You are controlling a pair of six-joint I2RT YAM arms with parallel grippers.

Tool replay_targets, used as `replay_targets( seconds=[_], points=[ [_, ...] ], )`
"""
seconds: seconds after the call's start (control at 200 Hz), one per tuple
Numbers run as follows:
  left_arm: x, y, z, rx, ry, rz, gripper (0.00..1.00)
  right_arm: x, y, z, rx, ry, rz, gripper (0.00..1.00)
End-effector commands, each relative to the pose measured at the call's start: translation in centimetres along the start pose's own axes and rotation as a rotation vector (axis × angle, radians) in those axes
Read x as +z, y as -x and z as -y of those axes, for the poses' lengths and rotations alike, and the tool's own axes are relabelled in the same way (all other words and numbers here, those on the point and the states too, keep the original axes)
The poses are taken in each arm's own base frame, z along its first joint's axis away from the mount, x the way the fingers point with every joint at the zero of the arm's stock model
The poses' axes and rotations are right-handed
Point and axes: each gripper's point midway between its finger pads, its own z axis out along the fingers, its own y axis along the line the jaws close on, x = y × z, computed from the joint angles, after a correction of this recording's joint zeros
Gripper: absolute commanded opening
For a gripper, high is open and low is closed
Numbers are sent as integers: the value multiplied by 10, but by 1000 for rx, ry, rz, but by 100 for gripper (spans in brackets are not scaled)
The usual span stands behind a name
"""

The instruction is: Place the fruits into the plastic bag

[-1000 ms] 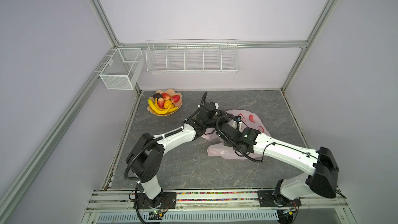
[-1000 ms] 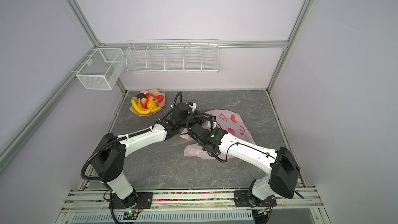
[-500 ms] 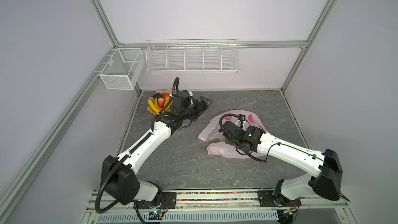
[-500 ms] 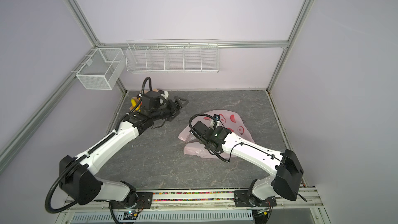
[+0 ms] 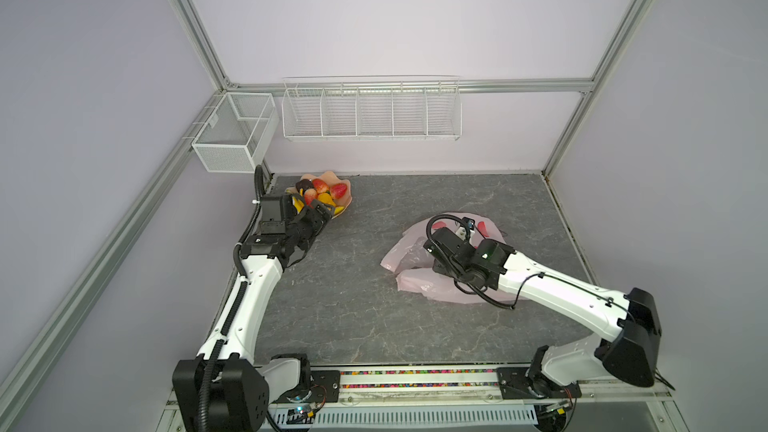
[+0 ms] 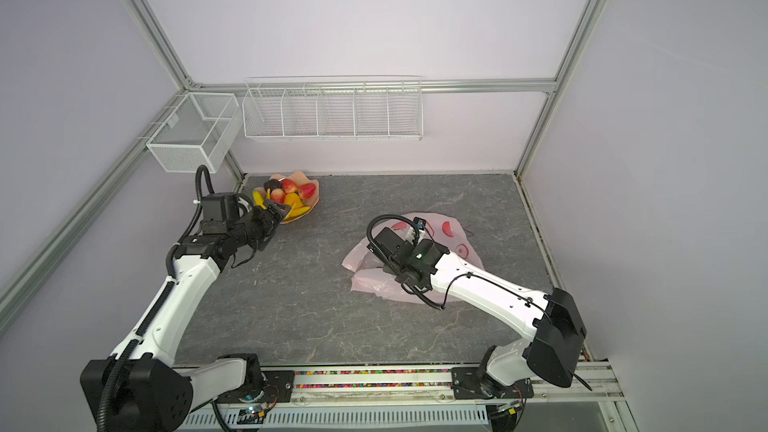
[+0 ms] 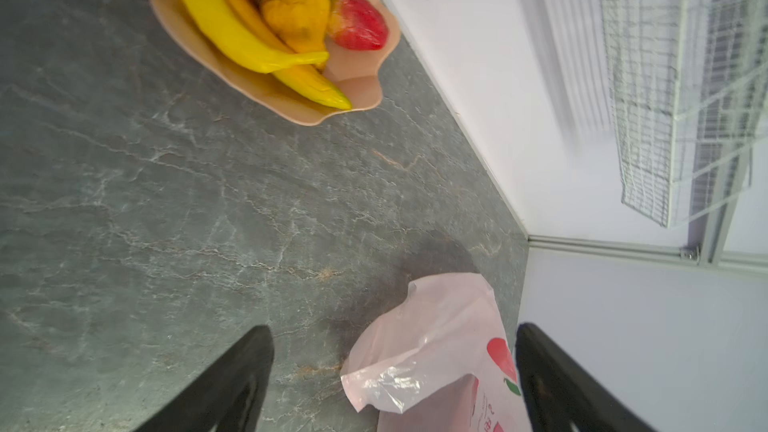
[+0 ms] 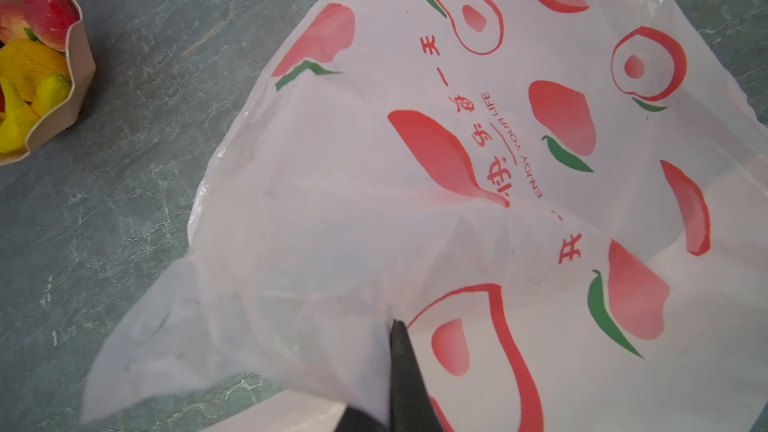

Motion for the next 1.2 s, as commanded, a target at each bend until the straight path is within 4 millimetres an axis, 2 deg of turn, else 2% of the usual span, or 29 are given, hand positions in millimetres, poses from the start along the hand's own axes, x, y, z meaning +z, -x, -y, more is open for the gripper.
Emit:
replay_targets(
  seconds=[0.0,0.145,0.35,0.675,0.85,1.195],
  points=[
    [18,10,-12,-43,-39,-16,84,-2,3,-4,34,9,-8,6],
    [48,24,-29,-106,-49,-22,74,-2,3,-5,31,11,-10,6],
    [85,33,-48,-165,-34,-63,64,-2,1,-3,24,13,-15,6],
    [119,52,-63,-242,-61,17,61,-3,1,-2,4,18,-15,6],
    [137,59,-66,-312,-111,34,55,-2,0,1,-5,20,-20,6],
    [157,52,-74,-382,-128,15,50,-3,-1,6,-7,17,-25,6]
  ],
)
